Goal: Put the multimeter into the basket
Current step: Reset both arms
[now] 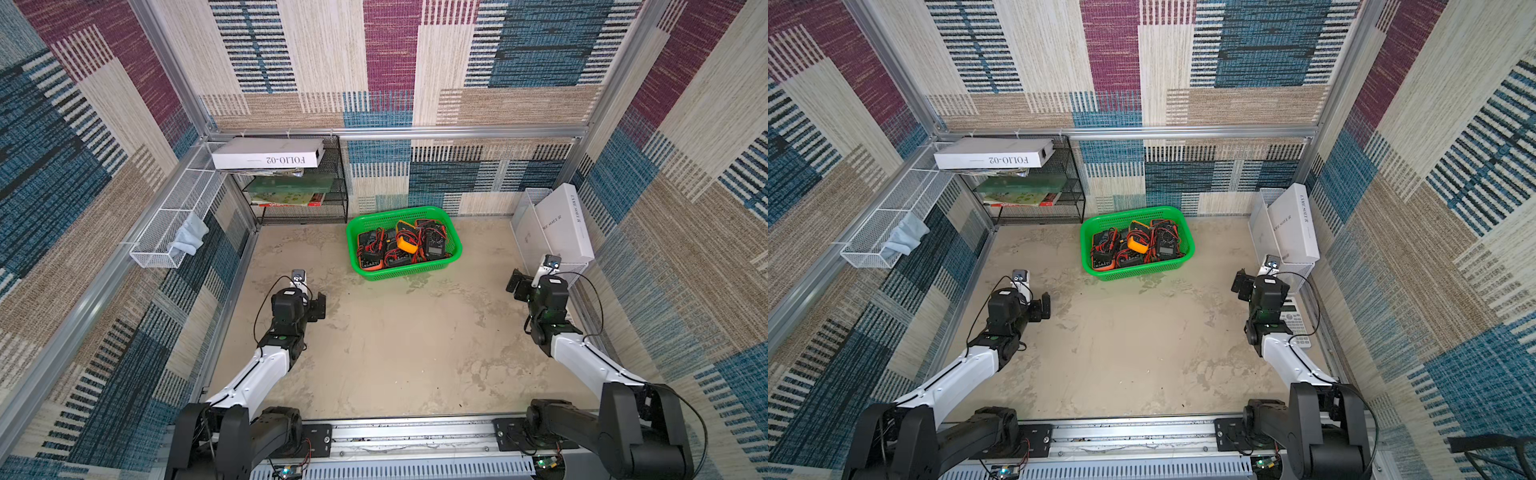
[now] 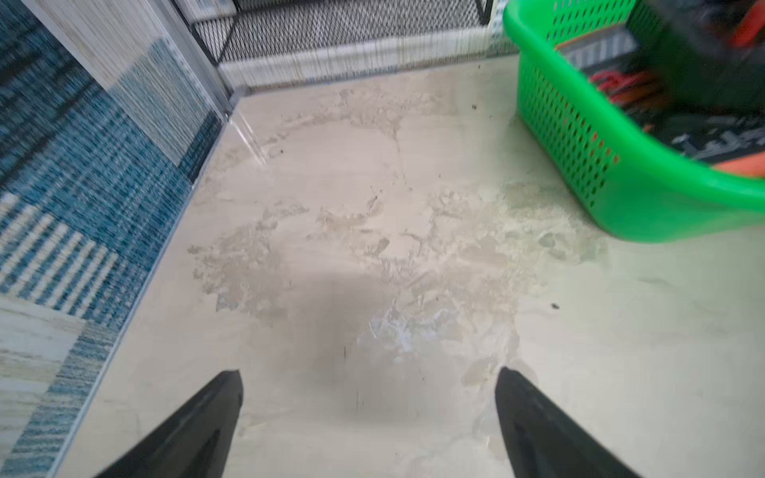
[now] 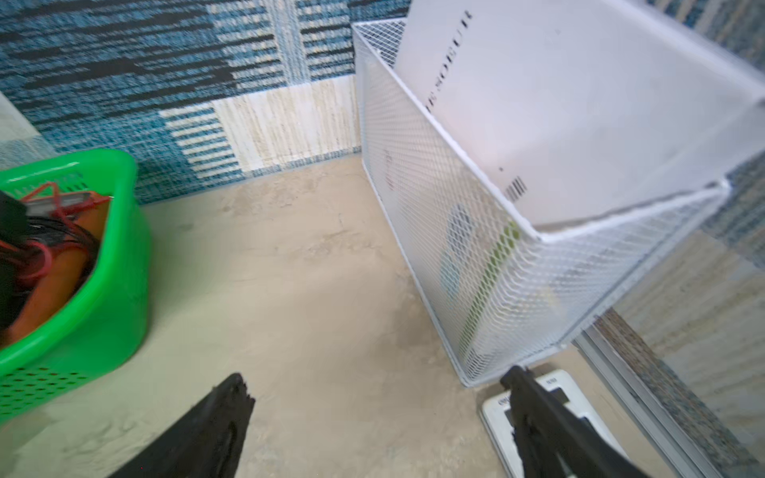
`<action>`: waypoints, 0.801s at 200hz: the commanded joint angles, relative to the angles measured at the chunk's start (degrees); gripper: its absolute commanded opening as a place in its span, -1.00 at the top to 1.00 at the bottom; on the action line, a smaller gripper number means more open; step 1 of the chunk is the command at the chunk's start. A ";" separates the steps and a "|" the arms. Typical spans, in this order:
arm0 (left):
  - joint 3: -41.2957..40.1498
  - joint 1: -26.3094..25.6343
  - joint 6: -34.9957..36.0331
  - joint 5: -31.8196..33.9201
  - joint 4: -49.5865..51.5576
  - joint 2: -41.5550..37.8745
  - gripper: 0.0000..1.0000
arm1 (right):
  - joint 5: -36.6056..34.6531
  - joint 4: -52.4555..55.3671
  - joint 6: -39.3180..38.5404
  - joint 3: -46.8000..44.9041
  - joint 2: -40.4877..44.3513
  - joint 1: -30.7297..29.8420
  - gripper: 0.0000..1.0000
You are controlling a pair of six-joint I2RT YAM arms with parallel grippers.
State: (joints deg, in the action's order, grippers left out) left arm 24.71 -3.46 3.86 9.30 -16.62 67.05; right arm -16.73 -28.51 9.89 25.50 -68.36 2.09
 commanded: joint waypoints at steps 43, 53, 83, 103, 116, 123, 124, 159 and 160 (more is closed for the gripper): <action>-0.35 2.21 0.89 -6.85 -13.71 8.06 -0.99 | -0.85 -24.28 -3.56 -6.81 -10.01 0.57 -0.99; 0.37 2.44 0.82 -7.99 -14.24 9.24 -0.99 | -0.47 -28.46 -4.61 -8.67 -11.71 -0.39 -0.99; 0.51 2.65 -0.48 -10.99 -17.87 12.58 -0.98 | -0.11 -37.30 -10.36 -10.54 -16.13 -4.70 -0.99; 0.61 2.74 -0.09 -11.44 -20.98 14.71 -0.98 | 2.49 -39.19 -9.78 -11.64 -16.45 -3.51 -0.99; 0.35 2.80 -0.01 -11.31 -22.97 16.49 -0.99 | 2.37 -46.69 -10.41 -14.27 -18.75 -3.78 -0.99; 0.20 2.75 0.09 -11.57 -23.94 17.56 -0.98 | 1.51 -47.39 -11.00 -14.32 -19.46 -4.36 -0.99; 0.18 2.76 0.14 -11.53 -24.09 17.71 -0.98 | 1.39 -46.97 -10.97 -14.20 -19.41 -4.41 -0.99; 2.42 5.15 -1.64 -14.97 -22.29 20.25 -0.99 | 5.76 -42.62 -9.32 -12.49 -18.65 -2.12 -0.99; 2.61 5.32 -1.78 -15.17 -21.99 20.24 -0.99 | 5.80 -42.78 -9.34 -12.53 -18.74 -2.06 -0.99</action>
State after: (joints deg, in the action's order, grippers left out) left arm 25.61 -0.05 3.53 -1.72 -37.50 86.67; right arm -14.20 -68.99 0.40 12.32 -86.91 -1.17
